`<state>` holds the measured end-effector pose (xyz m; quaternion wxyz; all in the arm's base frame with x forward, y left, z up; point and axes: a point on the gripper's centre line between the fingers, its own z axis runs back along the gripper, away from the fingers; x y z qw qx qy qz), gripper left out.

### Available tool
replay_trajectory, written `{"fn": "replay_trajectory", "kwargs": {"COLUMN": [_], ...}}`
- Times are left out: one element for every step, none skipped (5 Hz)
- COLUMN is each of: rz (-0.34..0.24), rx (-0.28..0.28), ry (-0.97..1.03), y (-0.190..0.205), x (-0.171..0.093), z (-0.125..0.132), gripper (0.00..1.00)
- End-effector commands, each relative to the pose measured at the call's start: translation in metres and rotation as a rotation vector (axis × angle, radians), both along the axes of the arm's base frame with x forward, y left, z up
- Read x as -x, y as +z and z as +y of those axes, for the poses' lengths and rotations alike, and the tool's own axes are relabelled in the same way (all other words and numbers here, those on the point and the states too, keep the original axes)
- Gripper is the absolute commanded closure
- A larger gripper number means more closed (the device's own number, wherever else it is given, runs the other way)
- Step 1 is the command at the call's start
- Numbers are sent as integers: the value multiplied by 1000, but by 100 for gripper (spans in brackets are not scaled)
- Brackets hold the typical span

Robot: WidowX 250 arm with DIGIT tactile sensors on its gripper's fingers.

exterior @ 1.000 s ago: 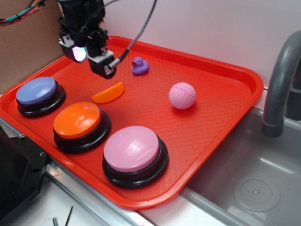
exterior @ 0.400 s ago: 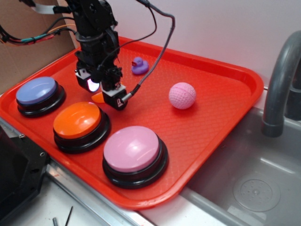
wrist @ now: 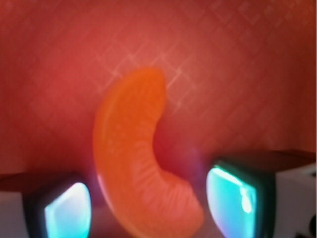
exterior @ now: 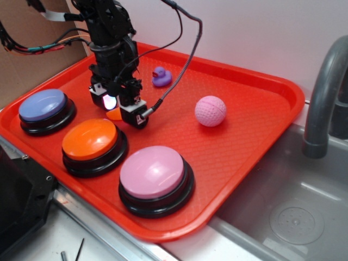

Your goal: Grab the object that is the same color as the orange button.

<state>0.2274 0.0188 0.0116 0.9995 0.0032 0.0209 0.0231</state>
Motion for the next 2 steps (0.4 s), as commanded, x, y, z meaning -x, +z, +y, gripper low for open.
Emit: {"fn": "replay_trajectory", "kwargs": {"rz": [-23,-19], "rx": [21,10], "ry": [-7,-8], "y": [-13,-12], "x": [-12,-13], "z": [10,9], "gripper": [100,100]}}
